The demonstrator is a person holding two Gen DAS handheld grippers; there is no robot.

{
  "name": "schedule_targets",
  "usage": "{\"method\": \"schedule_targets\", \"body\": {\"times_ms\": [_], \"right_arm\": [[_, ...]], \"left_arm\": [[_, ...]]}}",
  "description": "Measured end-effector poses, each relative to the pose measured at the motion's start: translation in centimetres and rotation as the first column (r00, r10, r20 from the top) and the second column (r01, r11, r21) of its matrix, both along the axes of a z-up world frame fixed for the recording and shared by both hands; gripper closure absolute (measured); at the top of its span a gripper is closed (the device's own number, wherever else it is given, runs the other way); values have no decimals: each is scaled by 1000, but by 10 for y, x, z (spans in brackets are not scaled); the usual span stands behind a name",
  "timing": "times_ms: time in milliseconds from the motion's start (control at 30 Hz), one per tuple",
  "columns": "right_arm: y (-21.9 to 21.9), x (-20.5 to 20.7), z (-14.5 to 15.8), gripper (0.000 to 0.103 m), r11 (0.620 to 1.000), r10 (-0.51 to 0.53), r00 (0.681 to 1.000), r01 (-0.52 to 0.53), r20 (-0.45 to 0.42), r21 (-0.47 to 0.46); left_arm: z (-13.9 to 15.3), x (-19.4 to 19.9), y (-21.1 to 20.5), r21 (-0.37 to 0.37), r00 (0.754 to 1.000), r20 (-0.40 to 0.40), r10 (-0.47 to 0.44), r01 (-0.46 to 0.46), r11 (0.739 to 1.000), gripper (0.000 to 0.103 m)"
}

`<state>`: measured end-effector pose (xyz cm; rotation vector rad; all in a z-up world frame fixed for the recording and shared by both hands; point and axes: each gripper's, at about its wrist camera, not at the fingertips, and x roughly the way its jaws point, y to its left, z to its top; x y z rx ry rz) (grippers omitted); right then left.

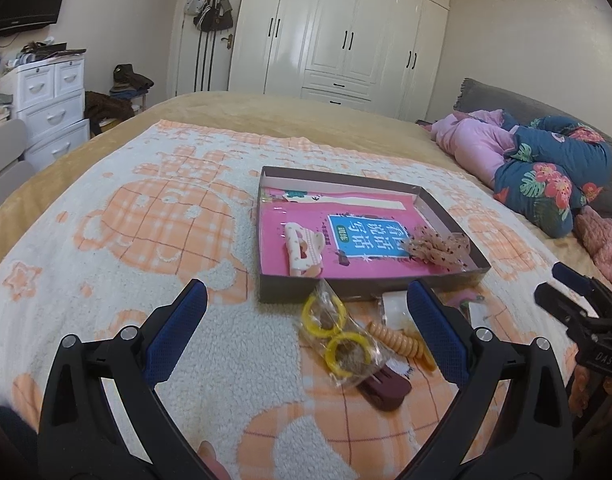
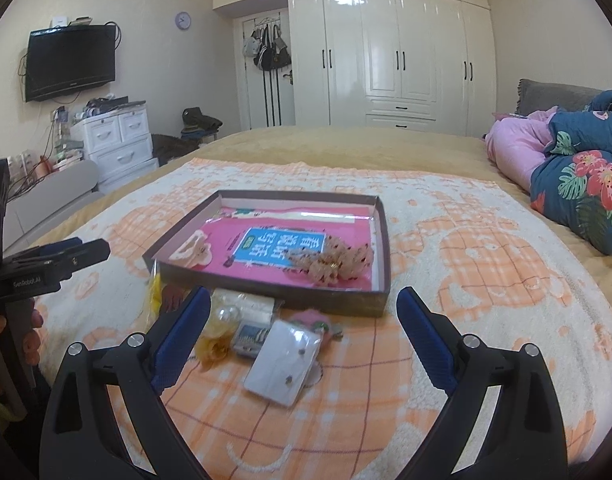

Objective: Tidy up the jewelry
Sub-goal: 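Withdraw both grippers from the tray back toward the remaining accessories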

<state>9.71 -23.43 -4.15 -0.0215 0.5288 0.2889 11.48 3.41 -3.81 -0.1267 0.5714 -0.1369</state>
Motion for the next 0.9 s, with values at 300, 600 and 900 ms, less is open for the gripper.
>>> {"method": "schedule_targets", "body": {"times_ms": [300,600,900], "right_arm": [[14,-9,-12,11,999,38,999,-39,-31,-23],[24,-5,-31,12,998,40,995,-44,-90,-43],[27,4,-52,12,999,31,988,-38,-154,-37]], "left_arm": [[-7,-12,-10,25,999,-20,-32,32,999,11],[-22,-9,-6,-6,996,-81,-32,31,999,11],[-46,8,9,-173,982,-183,-42,10,985,11]]}}
